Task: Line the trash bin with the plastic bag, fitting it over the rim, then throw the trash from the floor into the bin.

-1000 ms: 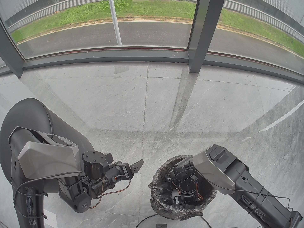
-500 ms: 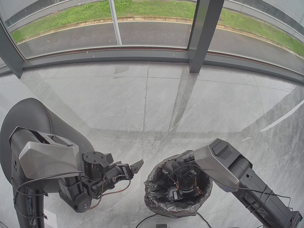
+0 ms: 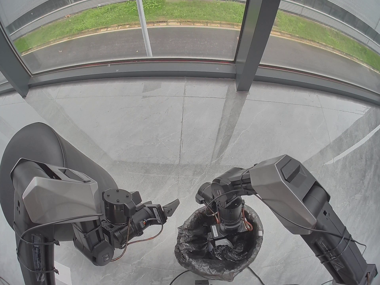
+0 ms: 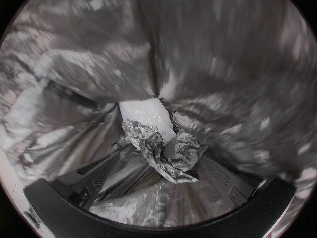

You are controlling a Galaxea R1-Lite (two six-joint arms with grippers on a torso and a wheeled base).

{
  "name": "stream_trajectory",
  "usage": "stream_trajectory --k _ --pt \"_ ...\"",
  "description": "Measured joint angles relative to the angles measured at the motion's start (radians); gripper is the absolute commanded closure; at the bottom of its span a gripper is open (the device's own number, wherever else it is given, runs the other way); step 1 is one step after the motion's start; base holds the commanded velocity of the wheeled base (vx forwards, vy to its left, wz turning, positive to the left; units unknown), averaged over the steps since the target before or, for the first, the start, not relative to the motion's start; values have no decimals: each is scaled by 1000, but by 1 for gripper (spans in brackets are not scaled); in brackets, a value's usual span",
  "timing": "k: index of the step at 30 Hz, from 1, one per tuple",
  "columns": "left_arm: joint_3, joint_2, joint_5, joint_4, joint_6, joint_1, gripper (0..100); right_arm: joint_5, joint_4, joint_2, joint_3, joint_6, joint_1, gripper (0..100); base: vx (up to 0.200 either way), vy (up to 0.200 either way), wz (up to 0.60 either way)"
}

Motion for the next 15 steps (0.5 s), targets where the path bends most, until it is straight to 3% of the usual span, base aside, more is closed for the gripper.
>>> stream_trajectory --k 15 --pt "8 -10 0 -6 0 -5 0 -31 101 -233 0 -21 74 0 0 0 0"
